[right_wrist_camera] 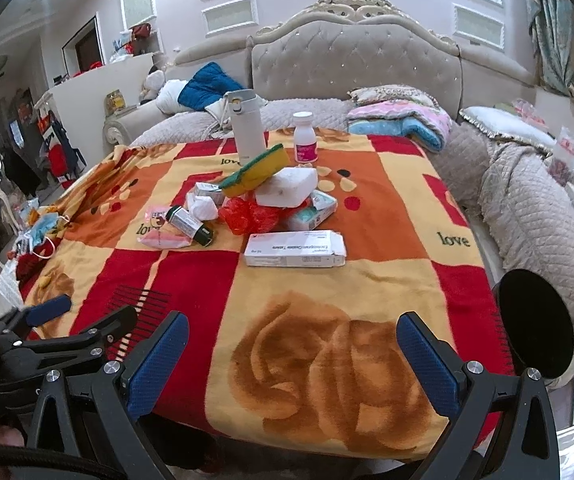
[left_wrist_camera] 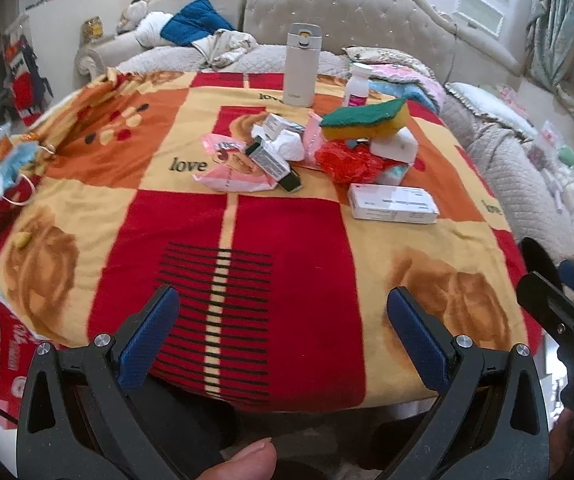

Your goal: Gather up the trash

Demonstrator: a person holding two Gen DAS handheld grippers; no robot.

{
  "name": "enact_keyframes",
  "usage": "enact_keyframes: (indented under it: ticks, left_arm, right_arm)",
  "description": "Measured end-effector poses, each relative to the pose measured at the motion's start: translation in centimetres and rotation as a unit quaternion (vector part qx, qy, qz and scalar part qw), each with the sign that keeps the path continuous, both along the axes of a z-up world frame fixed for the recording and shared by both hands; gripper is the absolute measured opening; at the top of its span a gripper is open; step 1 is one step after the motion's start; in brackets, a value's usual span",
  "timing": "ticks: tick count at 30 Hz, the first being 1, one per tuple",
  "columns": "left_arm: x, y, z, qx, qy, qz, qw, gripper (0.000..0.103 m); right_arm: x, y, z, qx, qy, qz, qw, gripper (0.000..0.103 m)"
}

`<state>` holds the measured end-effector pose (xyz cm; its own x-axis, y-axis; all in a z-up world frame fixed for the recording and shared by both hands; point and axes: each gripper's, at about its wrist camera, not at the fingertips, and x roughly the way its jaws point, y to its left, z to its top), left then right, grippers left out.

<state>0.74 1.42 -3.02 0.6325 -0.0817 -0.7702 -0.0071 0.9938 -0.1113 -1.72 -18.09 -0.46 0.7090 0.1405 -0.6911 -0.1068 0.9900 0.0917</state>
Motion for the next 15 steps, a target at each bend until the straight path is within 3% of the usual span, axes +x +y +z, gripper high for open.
enact_keyframes:
  ticks: [7, 11, 15]
  left_arm:
    - [-0.42, -0.16, 0.8, 0.015, -0.043, -0.001, 0.999, 0.103]
    - [-0.1, -0.49, 0.56, 0.049, -0.026, 0.002, 0.9985, 0.103]
    - [-0.05, -0.03, 0.3, 0.038, -0.015, 0.009, 0.9991, 0.103]
  right_arm:
    - [-0.01, -0.16, 0.08, 0.005, 0.002, -0.001, 1.0, 0.103]
    - [-0.23, -0.2, 0.21, 0.005, 0.001, 0.001, 1.0, 0.103]
    - [-0.35, -0.18, 0.31, 0.005, -0.002, 0.002, 1.0, 0.103]
